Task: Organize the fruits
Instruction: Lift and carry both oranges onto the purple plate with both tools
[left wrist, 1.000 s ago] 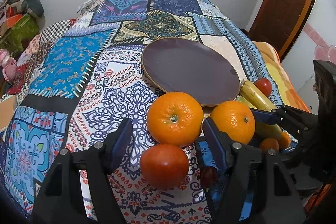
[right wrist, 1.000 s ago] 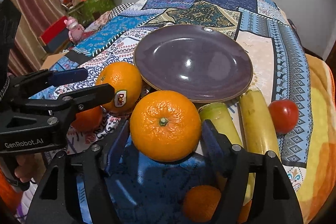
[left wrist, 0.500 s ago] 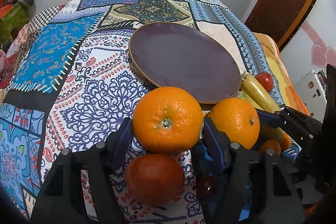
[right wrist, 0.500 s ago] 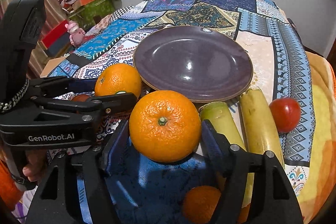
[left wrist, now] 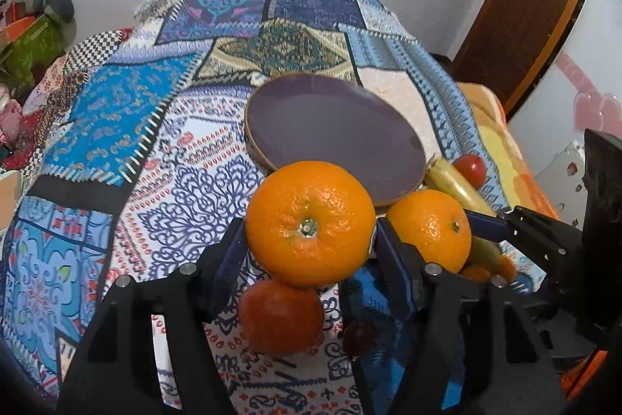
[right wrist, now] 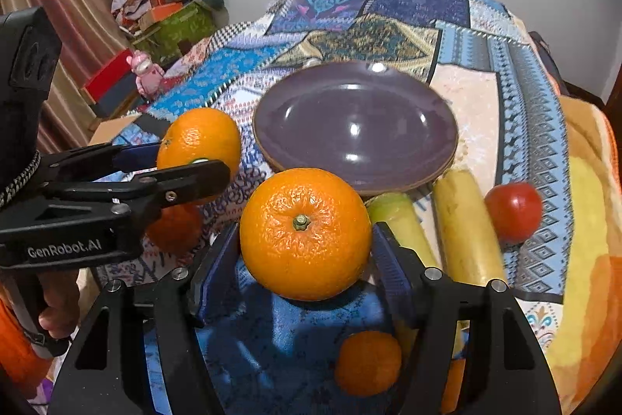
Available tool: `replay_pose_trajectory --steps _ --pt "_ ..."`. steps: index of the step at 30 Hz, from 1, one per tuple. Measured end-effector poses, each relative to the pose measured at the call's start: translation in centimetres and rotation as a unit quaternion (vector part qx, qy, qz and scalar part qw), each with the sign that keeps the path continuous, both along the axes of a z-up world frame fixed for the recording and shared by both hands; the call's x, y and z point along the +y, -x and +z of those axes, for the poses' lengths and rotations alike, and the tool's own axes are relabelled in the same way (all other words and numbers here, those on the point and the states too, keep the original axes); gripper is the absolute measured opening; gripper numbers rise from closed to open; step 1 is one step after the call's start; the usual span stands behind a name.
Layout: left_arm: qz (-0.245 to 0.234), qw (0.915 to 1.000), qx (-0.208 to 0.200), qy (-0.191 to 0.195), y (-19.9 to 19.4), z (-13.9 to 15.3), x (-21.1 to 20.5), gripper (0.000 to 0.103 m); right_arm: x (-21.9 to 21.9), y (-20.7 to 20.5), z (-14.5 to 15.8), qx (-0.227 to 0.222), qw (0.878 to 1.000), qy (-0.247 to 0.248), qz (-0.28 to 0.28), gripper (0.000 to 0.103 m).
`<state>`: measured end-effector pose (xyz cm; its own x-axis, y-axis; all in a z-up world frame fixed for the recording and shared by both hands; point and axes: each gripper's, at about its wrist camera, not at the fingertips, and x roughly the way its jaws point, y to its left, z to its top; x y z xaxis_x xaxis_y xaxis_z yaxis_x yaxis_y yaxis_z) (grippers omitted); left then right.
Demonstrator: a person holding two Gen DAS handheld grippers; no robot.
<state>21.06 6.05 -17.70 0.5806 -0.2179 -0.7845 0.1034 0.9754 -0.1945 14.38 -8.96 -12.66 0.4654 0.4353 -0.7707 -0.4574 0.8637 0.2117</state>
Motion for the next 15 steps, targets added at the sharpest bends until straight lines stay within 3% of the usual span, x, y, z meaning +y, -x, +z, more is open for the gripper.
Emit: replay_pose_trajectory --steps 15 --pt "0.015 0.9978 -0.062 -0.016 -0.8 5.9 -0.5 0.065 -2.6 -2.3 5.6 -0.085 0.996 -0.007 -0.035 0.065"
